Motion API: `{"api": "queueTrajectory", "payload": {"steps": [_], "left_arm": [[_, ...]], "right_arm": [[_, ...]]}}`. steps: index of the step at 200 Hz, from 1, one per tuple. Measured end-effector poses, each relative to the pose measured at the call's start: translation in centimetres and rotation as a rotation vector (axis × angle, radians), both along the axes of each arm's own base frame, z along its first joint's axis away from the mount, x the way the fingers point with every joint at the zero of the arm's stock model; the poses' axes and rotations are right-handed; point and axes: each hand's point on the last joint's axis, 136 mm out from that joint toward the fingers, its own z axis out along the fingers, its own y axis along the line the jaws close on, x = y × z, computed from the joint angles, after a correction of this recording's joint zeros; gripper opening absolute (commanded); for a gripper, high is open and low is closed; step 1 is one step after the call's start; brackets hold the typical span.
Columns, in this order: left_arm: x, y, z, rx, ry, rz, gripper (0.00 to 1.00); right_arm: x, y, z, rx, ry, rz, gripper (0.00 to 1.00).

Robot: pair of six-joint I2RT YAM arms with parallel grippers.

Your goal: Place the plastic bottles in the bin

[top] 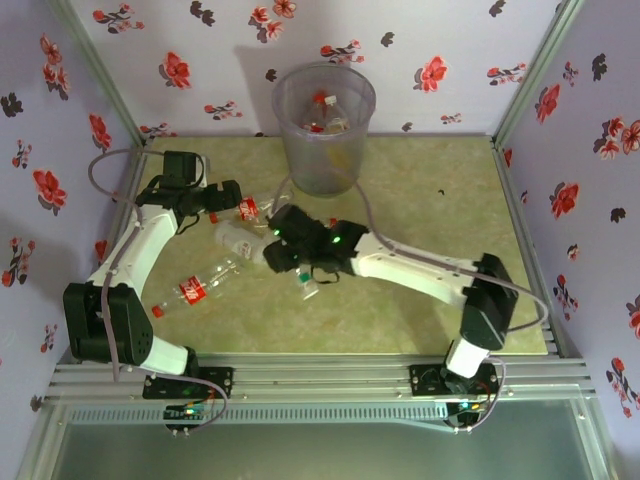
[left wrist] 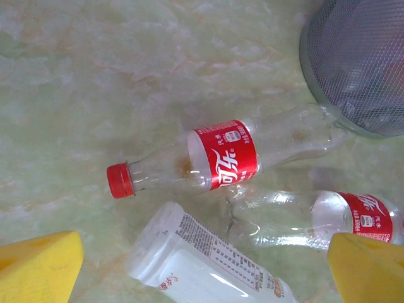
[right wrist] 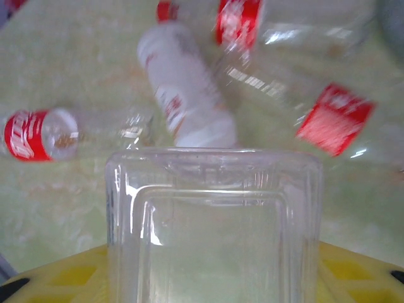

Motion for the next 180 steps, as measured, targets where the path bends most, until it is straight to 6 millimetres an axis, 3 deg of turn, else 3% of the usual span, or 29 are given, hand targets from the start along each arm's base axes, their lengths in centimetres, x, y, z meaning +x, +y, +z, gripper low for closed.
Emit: {"api": "queueTrajectory", "payload": {"steps": [74, 116, 145, 180], "left_arm": [[-0.1, -0.4, 0.0, 0.001, 0.001, -0.011, 1.0], [-0.1, -0.4, 0.0, 0.006, 0.001, -0.009, 1.0], [-0.2, -0.6, 0.0, 0.006, 0.003, -0.013, 1.0], [-0.2, -0.7, 0.0, 0.006, 0.003, -0.016, 1.0]], "right_arm": [[13.3, -9.8, 12.5, 0.1, -0.304, -0.197, 0.48], [19.8, -12.2, 19.8, 0.261, -0.472, -0.292, 0.49], [24.0, -12.8, 21.9, 0.387, -0.525, -0.368, 0.49], [28.9, -13.0, 21.4, 0.468, -0.539, -0.442, 0.49]]}}
